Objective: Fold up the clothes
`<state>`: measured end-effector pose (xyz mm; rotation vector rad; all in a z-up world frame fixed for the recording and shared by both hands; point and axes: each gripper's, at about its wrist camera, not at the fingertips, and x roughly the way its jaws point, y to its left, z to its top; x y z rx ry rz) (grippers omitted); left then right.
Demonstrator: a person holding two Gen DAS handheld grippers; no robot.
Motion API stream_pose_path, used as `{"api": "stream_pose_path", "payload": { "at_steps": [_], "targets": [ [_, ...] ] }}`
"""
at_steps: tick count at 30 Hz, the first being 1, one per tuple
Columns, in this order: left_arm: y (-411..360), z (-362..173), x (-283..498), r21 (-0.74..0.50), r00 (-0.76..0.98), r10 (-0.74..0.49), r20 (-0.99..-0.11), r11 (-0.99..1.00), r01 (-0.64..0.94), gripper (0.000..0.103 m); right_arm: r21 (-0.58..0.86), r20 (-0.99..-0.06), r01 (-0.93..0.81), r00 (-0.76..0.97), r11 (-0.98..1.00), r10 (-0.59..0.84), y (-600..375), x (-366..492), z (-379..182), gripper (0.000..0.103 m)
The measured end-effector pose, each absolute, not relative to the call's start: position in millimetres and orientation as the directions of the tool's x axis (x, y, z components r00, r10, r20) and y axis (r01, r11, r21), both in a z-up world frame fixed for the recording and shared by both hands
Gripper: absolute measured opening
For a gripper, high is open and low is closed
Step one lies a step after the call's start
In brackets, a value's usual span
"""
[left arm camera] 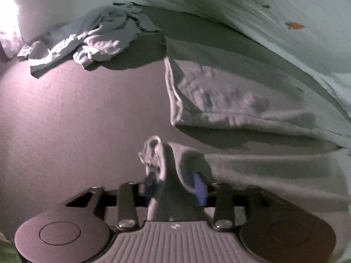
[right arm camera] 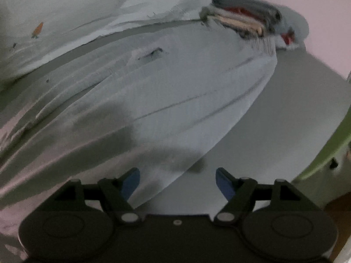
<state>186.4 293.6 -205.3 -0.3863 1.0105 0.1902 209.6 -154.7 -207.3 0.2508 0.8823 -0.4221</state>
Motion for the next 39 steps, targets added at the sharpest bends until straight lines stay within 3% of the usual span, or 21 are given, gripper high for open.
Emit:
{"api": "stream_pose_path", "payload": {
  "at_steps": [4,8,9,12,17,21,25,29,30,31,33,35,39],
  "targets": [
    [294,-207,161,-0.339,0.47,-0.184,-0.863,0.902,-0.268,0.059,0.027,-0.801,0.444,0.546,0.896,-0.246,-140,205,-213,0.078],
    [286,-214,150,-0.318,0.433,-0.193,-0.881,0.918,-0.238,0.059,0.021,-0.813,0.419,0.536,0.908,-0.228,-131,207,-218,0.078],
    [284,-214,150,-0.297,0.432,-0.174,-0.885,0.925,-0.236,0.055,0.015,-0.814,0.411,0.534,0.912,-0.227,-129,209,-219,0.078],
    [277,-213,153,-0.147,0.416,-0.026,-0.909,0.955,-0.259,0.005,0.006,-0.817,0.386,0.534,0.922,-0.219,-122,214,-220,0.078],
    [296,-203,145,-0.16,0.413,-0.006,-0.911,0.927,-0.339,0.004,-0.02,-0.81,0.354,0.542,0.935,-0.222,-112,220,-217,0.078],
    [306,-205,147,-0.158,0.389,0.004,-0.921,0.909,-0.386,0.009,-0.012,-0.808,0.36,0.547,0.933,-0.221,-116,224,-216,0.078],
    [305,-187,154,-0.164,0.433,0.016,-0.901,0.912,-0.376,0.046,-0.013,-0.794,0.374,0.56,0.927,-0.237,-130,227,-210,0.078],
    [291,-159,177,-0.187,0.528,0.03,-0.849,0.917,-0.353,0.055,0.01,-0.769,0.406,0.588,0.914,-0.253,-161,235,-200,0.079],
    [284,-152,187,-0.193,0.547,0.031,-0.836,0.917,-0.348,0.062,0.014,-0.759,0.407,0.599,0.913,-0.255,-171,239,-197,0.077],
    [277,-148,197,-0.2,0.562,0.029,-0.827,0.918,-0.342,0.064,0.021,-0.743,0.397,0.62,0.918,-0.251,-181,244,-194,0.074],
    [257,-145,223,-0.205,0.579,0.017,-0.815,0.926,-0.317,0.064,0.031,-0.712,0.359,0.663,0.933,-0.231,-203,259,-188,0.052],
    [229,-146,253,-0.192,0.58,0.014,-0.814,0.937,-0.292,0.064,0.029,-0.69,0.319,0.692,0.947,-0.212,-228,284,-181,0.043],
    [160,-157,324,-0.166,0.569,-0.001,-0.822,0.957,-0.24,0.072,0.018,-0.642,0.245,0.746,0.969,-0.176,-279,352,-167,0.04]
  ]
}}
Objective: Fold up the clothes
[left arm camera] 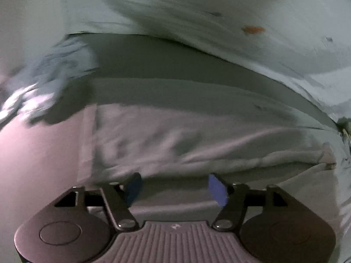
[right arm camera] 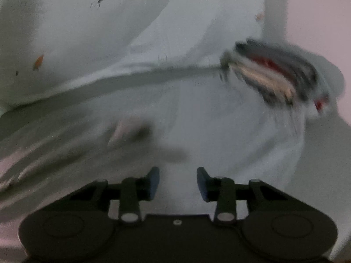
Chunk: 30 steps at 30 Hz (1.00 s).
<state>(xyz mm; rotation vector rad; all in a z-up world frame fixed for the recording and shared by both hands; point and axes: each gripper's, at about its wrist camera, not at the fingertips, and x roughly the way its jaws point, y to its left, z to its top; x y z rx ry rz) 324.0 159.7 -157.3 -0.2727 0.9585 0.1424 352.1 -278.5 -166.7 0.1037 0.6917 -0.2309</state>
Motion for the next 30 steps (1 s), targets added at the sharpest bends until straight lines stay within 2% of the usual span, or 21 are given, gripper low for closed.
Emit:
{"api": "stream_pose_path", "payload": {
  "at_steps": [1,3,7,9,15,16,17,18,19,26,28,30],
  "targets": [
    [141,-161,342,-0.158,0.563,-0.001,-0.826,0.96,-0.23,0.072,0.027,-0.634,0.221,0.758,0.975,-0.154,-292,375,-164,0.04],
    [107,-167,379,-0.142,0.551,0.003,-0.835,0.965,-0.22,0.072,0.051,-0.625,0.167,0.774,0.985,-0.099,-315,421,-163,0.05],
    [47,-178,446,-0.142,0.546,-0.006,-0.837,0.968,-0.207,0.075,0.084,-0.615,0.033,0.788,0.996,0.026,-338,517,-171,0.052],
    [22,-182,473,-0.11,0.538,0.014,-0.843,0.974,-0.198,0.075,0.077,-0.619,-0.05,0.781,0.996,0.087,-336,558,-182,0.06],
    [-22,-185,508,-0.07,0.539,0.039,-0.841,0.981,-0.18,0.077,-0.052,-0.686,-0.216,0.717,0.975,0.122,-306,636,-229,0.061],
    [-24,-185,508,-0.063,0.533,0.048,-0.845,0.98,-0.188,0.077,-0.05,-0.691,-0.226,0.712,0.973,0.13,-304,641,-234,0.059],
    [-24,-186,508,-0.056,0.526,0.057,-0.848,0.979,-0.196,0.077,-0.041,-0.687,-0.235,0.712,0.971,0.144,-304,642,-236,0.046],
    [-25,-187,507,-0.049,0.52,0.066,-0.852,0.978,-0.205,0.077,-0.031,-0.68,-0.238,0.717,0.971,0.154,-303,644,-237,0.027],
    [-25,-187,507,-0.045,0.512,0.074,-0.856,0.975,-0.217,0.077,-0.021,-0.668,-0.235,0.726,0.972,0.161,-303,644,-237,0.0],
    [-3,-195,488,-0.036,0.45,0.116,-0.885,0.948,-0.316,0.077,-0.028,-0.63,-0.234,0.759,0.972,0.165,-284,669,-238,0.001],
    [-2,-196,483,-0.038,0.441,0.119,-0.89,0.943,-0.33,0.077,-0.026,-0.631,-0.221,0.76,0.975,0.155,-278,672,-237,0.006],
    [-4,-194,478,-0.034,0.44,0.121,-0.89,0.944,-0.327,0.079,-0.01,-0.641,-0.203,0.753,0.979,0.15,-278,669,-232,0.022]
  ]
}}
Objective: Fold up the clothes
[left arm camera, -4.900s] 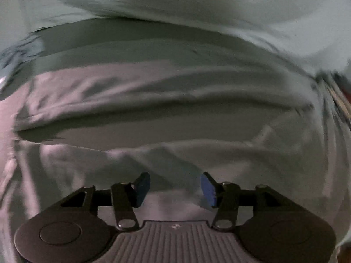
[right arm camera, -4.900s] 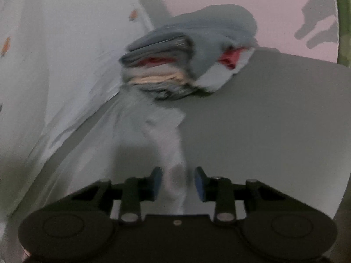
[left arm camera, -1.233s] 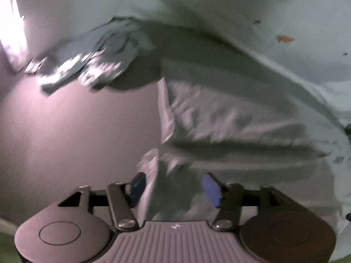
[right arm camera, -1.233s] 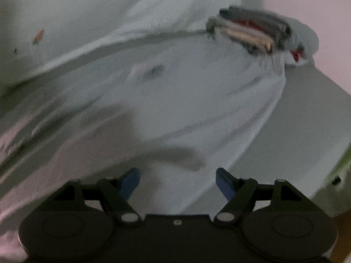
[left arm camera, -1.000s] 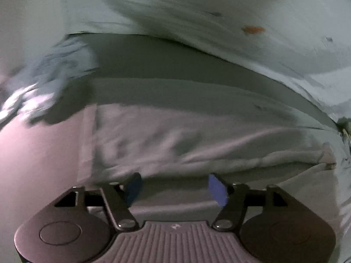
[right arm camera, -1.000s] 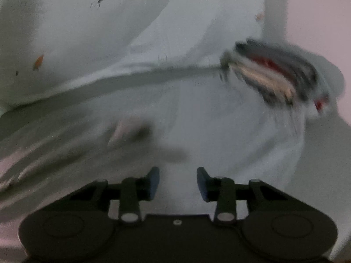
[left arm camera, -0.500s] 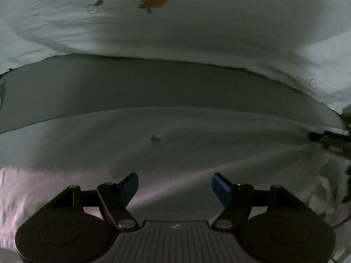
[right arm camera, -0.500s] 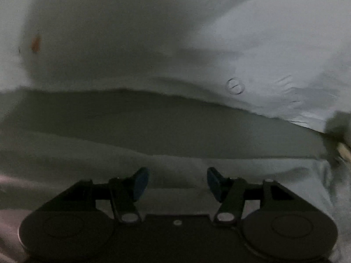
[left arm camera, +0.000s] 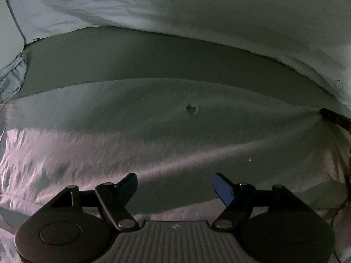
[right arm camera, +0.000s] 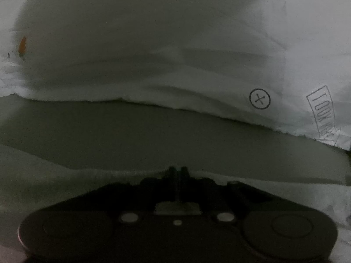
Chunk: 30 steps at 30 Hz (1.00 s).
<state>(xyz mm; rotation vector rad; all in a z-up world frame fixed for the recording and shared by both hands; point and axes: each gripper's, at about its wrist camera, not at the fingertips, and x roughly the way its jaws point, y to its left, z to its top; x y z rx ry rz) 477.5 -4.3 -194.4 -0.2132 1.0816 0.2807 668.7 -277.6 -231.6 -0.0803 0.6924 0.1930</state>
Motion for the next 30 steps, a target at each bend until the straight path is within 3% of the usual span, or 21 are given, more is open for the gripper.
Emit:
{"api": "stream_pose_path", "payload": {
  "at_steps": [1,2,4,6,8,13,15,20,25,28,30],
  "targets": [
    [-4,-193,475,-0.035,0.441,0.119,-0.889,0.945,-0.325,0.082,0.005,-0.636,-0.185,0.758,0.983,0.146,-281,662,-226,0.045],
    [-4,-192,470,-0.039,0.444,0.115,-0.889,0.945,-0.324,0.083,0.023,-0.621,-0.167,0.77,0.986,0.145,-285,652,-222,0.054],
    [1,-191,458,-0.062,0.447,0.097,-0.889,0.943,-0.328,0.083,0.07,-0.601,-0.125,0.787,0.99,0.142,-297,624,-211,0.056],
    [7,-192,445,-0.097,0.446,0.067,-0.892,0.937,-0.336,0.083,0.107,-0.603,-0.076,0.788,0.991,0.125,-311,589,-201,0.074],
    [12,-193,429,-0.135,0.445,0.032,-0.895,0.931,-0.339,0.083,0.124,-0.616,-0.018,0.782,0.992,0.091,-324,546,-197,0.083],
    [13,-195,377,-0.188,0.468,-0.039,-0.883,0.943,-0.275,0.094,0.152,-0.698,0.156,0.716,0.976,-0.006,-345,422,-202,0.091],
    [15,-197,351,-0.215,0.477,-0.069,-0.876,0.942,-0.258,0.095,0.164,-0.724,0.22,0.689,0.962,-0.034,-343,372,-204,0.099],
    [27,-213,277,-0.376,0.479,-0.212,-0.852,0.884,-0.278,0.096,0.228,-0.756,0.304,0.654,0.925,-0.029,-313,269,-210,0.102],
    [32,-221,222,-0.43,0.468,-0.271,-0.841,0.861,-0.273,0.096,0.283,-0.773,0.289,0.633,0.914,0.038,-273,211,-222,0.102],
    [37,-222,203,-0.446,0.466,-0.287,-0.837,0.851,-0.277,0.097,0.21,-0.775,0.203,0.631,0.956,0.037,-242,196,-217,0.102],
    [41,-226,196,-0.475,0.473,-0.31,-0.825,0.834,-0.282,0.097,0.073,-0.764,0.097,0.645,0.993,-0.006,-214,186,-213,0.102]
  ]
}}
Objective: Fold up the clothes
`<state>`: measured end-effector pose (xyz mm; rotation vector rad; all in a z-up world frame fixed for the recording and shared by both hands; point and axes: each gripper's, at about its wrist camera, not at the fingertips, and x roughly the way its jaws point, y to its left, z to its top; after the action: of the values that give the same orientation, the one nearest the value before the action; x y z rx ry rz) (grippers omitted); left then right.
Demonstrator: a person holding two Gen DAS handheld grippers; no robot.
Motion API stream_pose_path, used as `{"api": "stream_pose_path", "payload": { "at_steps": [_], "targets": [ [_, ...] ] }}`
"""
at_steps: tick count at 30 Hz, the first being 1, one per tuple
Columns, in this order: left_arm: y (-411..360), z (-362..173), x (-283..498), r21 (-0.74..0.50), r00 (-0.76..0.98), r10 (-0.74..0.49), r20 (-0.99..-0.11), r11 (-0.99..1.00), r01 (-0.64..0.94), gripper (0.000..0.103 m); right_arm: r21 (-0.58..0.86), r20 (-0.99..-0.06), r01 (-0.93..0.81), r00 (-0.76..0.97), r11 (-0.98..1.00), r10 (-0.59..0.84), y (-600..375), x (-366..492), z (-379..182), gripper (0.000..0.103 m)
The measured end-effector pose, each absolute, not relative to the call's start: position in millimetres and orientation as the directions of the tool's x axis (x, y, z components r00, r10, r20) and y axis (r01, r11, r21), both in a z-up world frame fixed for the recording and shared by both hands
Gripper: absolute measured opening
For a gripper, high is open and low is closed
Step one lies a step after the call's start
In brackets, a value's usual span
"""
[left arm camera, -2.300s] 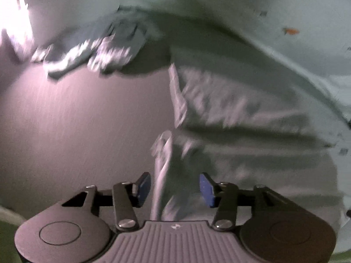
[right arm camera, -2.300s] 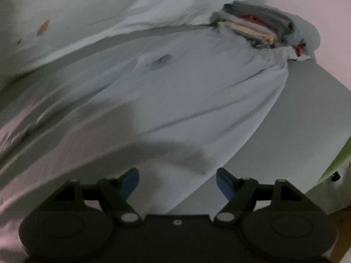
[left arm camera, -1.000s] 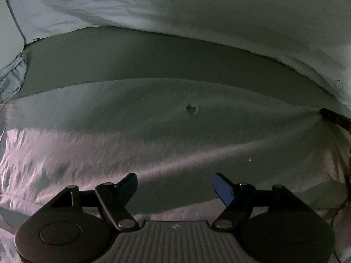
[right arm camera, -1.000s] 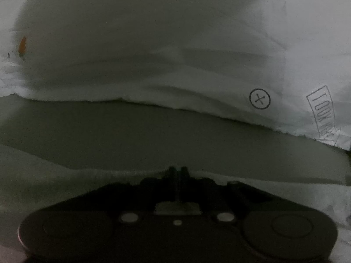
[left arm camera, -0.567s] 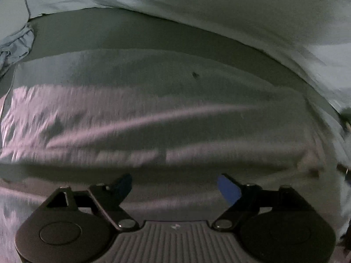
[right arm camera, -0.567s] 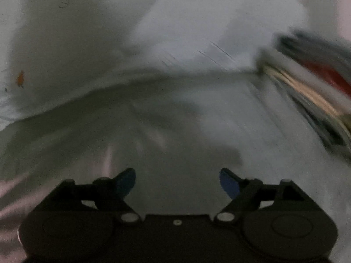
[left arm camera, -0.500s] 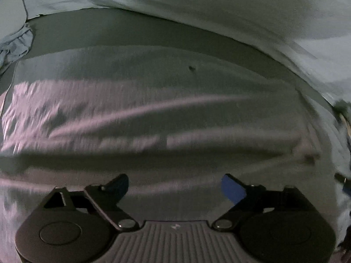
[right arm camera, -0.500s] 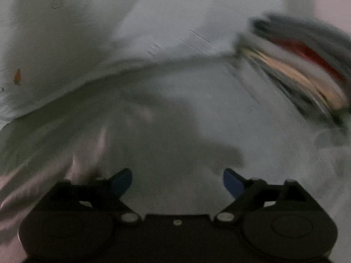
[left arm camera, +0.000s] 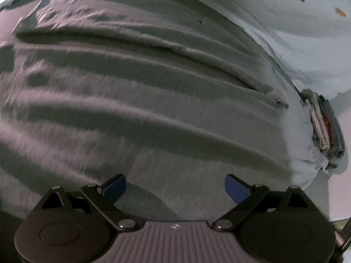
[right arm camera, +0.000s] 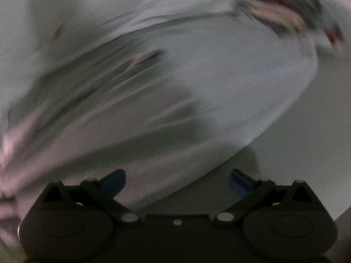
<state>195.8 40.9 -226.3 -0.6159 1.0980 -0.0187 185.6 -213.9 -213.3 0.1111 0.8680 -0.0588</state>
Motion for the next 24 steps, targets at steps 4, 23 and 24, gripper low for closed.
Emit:
{"api": "stream_pose_path", "payload": {
  "at_steps": [4,23,24],
  "targets": [
    [47,-232,194,-0.509,0.481,-0.343,-0.807,0.816,-0.272,0.099,-0.282,-0.683,-0.2,0.729,0.938,-0.05,-151,160,-212,0.102],
    [66,-236,168,-0.62,0.507,-0.431,-0.747,0.725,-0.298,0.103,-0.83,-0.445,-0.469,0.883,0.301,0.15,-24,77,-259,0.101],
    [67,-237,165,-0.625,0.508,-0.433,-0.745,0.719,-0.304,0.103,-0.831,-0.444,-0.469,0.883,0.299,0.154,-22,78,-260,0.101]
  ]
}}
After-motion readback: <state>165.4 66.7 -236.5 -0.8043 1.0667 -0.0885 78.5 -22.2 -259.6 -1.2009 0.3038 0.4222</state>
